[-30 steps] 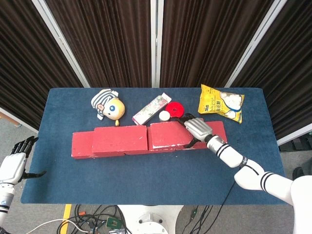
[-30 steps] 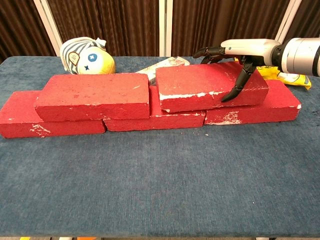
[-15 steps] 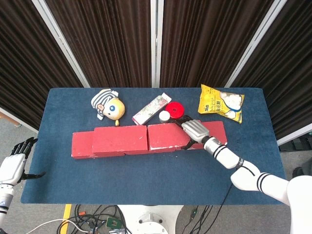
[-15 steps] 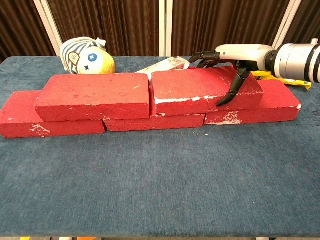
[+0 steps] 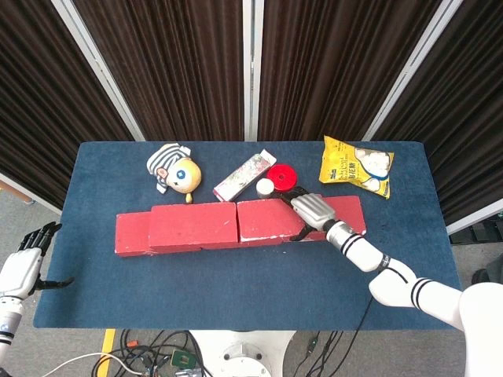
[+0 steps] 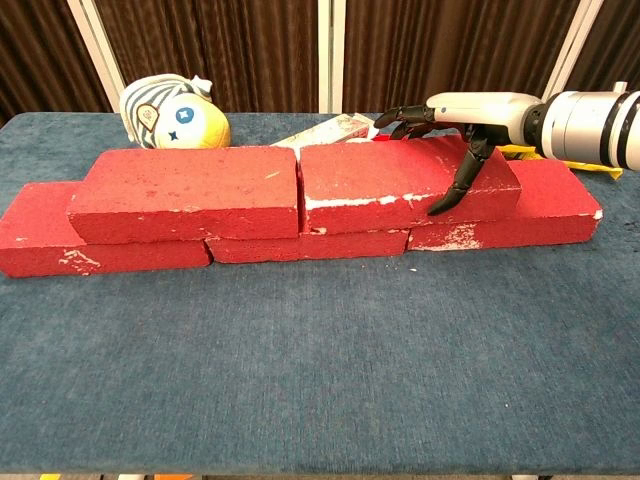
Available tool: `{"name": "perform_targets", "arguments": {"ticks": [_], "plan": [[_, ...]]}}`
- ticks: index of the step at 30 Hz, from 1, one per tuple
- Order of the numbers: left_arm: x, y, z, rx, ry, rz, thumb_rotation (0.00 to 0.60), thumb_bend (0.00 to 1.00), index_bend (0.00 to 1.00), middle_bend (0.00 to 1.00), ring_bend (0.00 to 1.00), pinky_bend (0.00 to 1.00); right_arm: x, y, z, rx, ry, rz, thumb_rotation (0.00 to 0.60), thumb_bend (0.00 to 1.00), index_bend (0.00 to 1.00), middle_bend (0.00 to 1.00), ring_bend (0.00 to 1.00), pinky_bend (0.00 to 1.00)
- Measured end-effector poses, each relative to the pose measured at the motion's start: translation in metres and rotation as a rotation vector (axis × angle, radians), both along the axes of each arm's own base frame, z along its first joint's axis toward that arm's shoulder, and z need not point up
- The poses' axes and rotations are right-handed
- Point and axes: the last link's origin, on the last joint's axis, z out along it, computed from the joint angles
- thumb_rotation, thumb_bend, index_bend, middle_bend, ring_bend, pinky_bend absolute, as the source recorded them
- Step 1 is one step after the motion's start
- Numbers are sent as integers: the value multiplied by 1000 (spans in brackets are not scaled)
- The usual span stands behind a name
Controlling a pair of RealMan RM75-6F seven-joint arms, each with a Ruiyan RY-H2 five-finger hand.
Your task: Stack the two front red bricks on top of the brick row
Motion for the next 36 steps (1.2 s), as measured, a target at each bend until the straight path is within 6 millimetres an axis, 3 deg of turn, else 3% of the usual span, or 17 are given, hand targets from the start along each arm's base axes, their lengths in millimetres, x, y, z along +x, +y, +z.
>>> {"name": "perform_targets", "arguments": {"ticks": [28, 36], "plan": [[-1, 1, 0, -7, -8, 7, 600, 0, 0, 0, 0, 0, 3, -2, -3, 3, -15, -8, 600, 79, 0, 222, 203, 26], [-1, 1, 1, -8, -12, 9, 600, 0, 0, 0, 0, 0, 3, -2, -4, 8, -6, -7, 600, 38, 0, 215, 196, 24]]}}
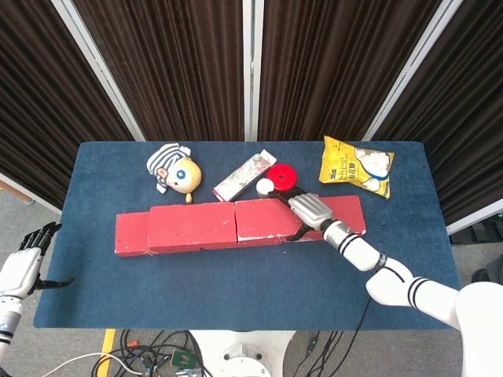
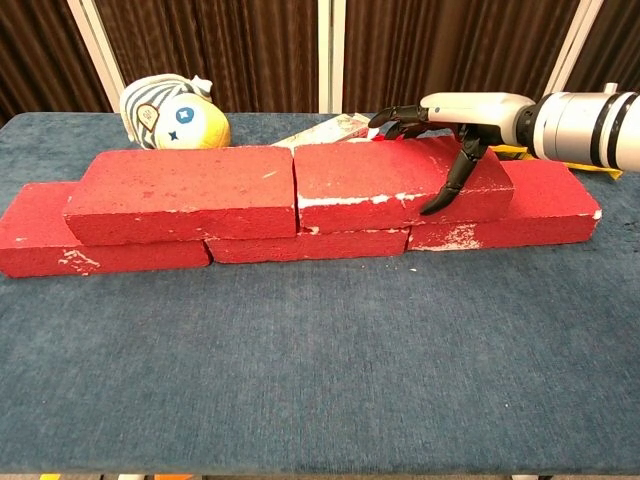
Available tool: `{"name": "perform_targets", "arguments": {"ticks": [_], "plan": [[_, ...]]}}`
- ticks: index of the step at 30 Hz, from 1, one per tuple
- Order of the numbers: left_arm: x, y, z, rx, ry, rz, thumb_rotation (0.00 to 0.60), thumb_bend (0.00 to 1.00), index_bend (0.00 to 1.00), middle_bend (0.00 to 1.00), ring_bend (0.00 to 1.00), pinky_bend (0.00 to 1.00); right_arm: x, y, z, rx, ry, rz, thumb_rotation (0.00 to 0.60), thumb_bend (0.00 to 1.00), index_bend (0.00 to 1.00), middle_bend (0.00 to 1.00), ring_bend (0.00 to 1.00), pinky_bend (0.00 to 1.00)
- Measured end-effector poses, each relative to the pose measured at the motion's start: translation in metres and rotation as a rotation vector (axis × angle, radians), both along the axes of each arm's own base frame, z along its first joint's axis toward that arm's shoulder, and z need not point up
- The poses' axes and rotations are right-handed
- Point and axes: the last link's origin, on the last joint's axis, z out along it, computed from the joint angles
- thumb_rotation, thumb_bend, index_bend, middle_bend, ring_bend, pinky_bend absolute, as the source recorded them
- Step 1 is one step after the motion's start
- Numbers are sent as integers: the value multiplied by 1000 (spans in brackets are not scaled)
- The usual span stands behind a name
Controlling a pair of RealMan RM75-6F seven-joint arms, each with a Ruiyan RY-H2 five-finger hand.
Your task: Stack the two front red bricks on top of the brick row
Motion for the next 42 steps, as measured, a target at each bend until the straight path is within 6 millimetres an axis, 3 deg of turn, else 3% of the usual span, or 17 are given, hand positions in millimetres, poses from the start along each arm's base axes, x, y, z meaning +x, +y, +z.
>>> {"name": "perform_targets", "arguments": {"ticks": [7, 14, 21, 29, 35, 42], "plan": [[-1, 1, 0, -1, -3, 1, 600, 0, 0, 0, 0, 0, 1, 0, 0, 15, 16, -2, 600, 0, 0, 176, 157, 3], [-2, 2, 0, -2, -7, 2, 600, 0, 0, 0, 0, 0, 0, 2, 0, 28, 28, -5, 600, 0, 0, 38, 4, 0], [-2, 1, 0, 1, -8, 1, 600, 0, 0, 0, 0, 0, -6, 6, 3, 21, 18, -5, 600, 0, 0, 0, 0, 0], [-2, 2, 1, 9, -10, 6, 600, 0, 0, 0, 0, 0, 1, 6, 9, 3, -20, 8, 600, 0, 0, 0, 0, 0], [0, 4, -1, 8, -10, -2, 600, 0, 0, 0, 0, 0, 9, 9, 32, -16, -63, 23, 600, 0, 0, 0, 0, 0], [6, 6, -1, 8, -8, -15, 600, 0, 0, 0, 0, 0, 5, 9, 78, -99, -81, 18, 600, 0, 0, 0, 0, 0]]}}
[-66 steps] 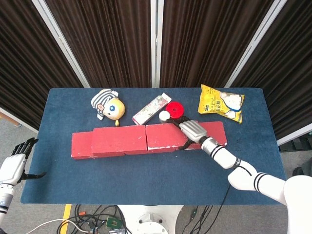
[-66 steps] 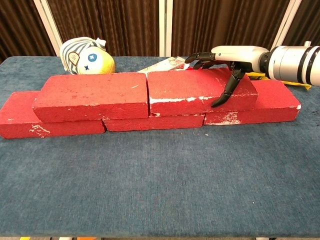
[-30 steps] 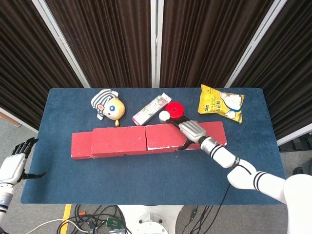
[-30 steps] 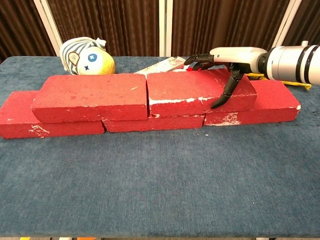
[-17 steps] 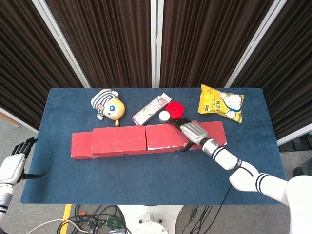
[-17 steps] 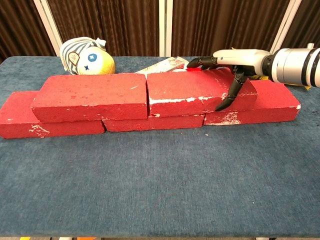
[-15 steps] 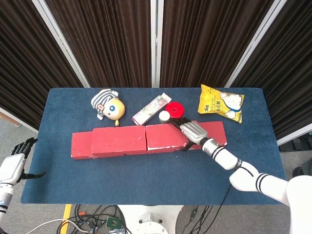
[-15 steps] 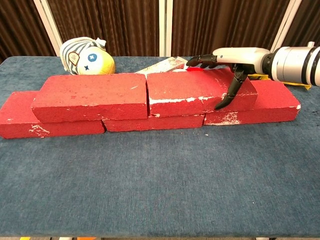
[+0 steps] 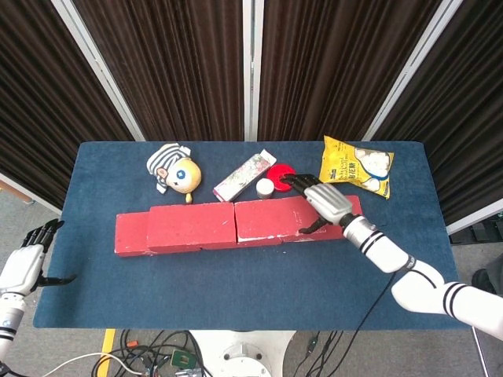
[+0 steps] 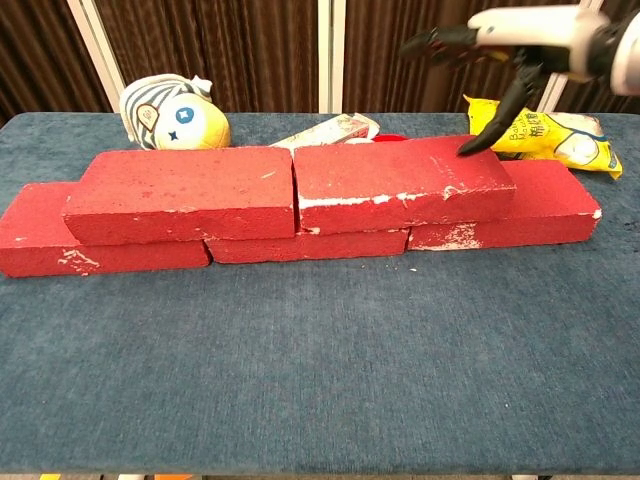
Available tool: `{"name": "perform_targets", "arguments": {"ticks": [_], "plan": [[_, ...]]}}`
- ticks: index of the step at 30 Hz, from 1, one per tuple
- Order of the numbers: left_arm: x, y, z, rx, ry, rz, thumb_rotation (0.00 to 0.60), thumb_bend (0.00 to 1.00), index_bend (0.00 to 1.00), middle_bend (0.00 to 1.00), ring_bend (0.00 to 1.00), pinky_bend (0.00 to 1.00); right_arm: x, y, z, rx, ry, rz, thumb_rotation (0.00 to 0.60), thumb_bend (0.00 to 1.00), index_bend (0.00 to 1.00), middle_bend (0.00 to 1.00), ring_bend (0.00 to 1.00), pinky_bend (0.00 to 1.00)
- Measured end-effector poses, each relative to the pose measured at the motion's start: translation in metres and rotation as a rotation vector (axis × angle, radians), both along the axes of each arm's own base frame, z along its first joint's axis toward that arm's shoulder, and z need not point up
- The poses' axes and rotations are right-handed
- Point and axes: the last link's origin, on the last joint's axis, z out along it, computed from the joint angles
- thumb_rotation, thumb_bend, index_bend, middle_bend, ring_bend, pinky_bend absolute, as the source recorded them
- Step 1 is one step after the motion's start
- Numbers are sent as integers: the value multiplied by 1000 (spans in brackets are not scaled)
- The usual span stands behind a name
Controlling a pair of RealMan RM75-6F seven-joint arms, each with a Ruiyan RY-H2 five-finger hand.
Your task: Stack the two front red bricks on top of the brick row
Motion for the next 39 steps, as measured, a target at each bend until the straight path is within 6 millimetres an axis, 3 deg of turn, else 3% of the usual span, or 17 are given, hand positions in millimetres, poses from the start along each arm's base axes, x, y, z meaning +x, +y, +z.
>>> {"name": "perform_targets", "arguments": {"ticks": [9, 14, 18, 25, 39], "plan": [[3, 1, -2, -8, 0, -2, 600, 0, 0, 0, 0, 0, -43, -14, 25, -120, 66, -107, 600, 10, 0, 0, 0, 0], [4, 1, -2, -6, 3, -3, 600, 0, 0, 0, 0, 0, -66, -23, 24, -151, 132, -155, 600, 44, 0, 0, 0, 0], [4, 1, -1, -7, 5, -1, 600, 0, 0, 0, 0, 0, -81, -29, 11, -155, 179, -186, 600, 44, 0, 0, 0, 0], [3, 1, 0, -6, 6, 3, 600, 0, 0, 0, 0, 0, -86, -33, -13, -131, 203, -204, 600, 44, 0, 0, 0, 0], [0, -1, -1, -8, 4, 7, 600, 0, 0, 0, 0, 0, -79, -30, -29, -97, 186, -193, 600, 45, 0, 0, 0, 0]]}}
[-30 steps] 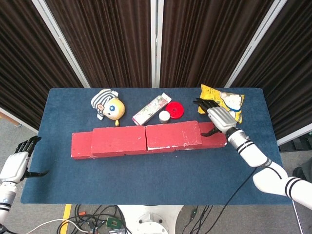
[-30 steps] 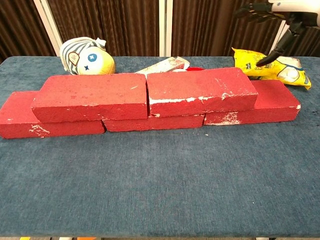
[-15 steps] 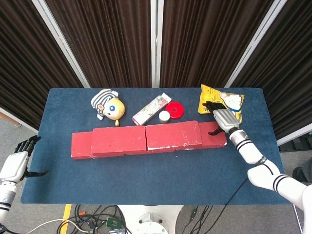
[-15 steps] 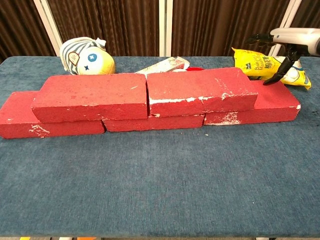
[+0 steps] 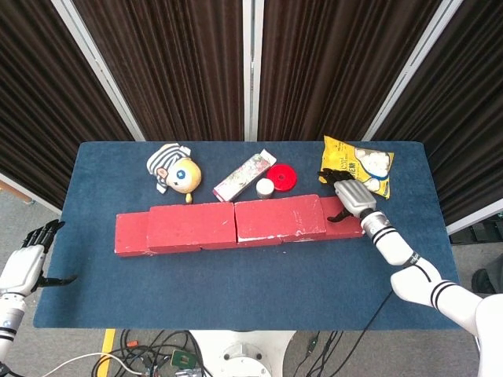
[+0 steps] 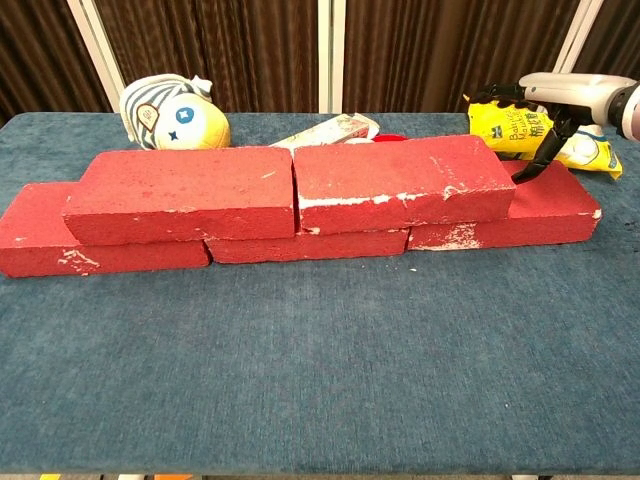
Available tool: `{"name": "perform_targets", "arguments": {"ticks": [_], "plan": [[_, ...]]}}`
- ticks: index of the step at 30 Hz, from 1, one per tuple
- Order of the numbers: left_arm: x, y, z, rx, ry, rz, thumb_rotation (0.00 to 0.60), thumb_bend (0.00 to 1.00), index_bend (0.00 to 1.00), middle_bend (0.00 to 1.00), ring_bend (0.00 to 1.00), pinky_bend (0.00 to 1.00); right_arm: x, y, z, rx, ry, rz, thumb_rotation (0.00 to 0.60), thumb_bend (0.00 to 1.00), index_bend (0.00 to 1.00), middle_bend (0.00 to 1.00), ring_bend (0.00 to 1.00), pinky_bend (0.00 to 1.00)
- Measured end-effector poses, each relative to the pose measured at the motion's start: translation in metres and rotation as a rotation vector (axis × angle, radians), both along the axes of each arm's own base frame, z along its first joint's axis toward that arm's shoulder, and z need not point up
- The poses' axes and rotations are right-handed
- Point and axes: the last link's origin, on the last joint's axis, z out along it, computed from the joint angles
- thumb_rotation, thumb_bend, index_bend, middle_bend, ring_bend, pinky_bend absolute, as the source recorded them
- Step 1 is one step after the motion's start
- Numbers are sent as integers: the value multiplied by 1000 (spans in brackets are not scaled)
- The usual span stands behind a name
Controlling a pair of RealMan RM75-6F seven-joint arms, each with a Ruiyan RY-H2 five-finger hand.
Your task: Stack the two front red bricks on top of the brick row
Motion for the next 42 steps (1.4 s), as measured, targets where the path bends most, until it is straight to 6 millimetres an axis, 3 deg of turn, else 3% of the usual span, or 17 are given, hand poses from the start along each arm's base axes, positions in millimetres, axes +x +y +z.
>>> {"name": "perform_targets", "arguments": {"ticks": [33, 42], "plan": [[-4, -2, 0, 0, -2, 10, 600, 0, 0, 0, 0, 0, 10, -2, -14, 16, -42, -12, 600, 43, 0, 0, 0, 0], [-5, -3, 1, 1, -5, 13, 600, 0, 0, 0, 0, 0, 10, -2, -6, 6, -34, -4, 600, 43, 0, 0, 0, 0]]}}
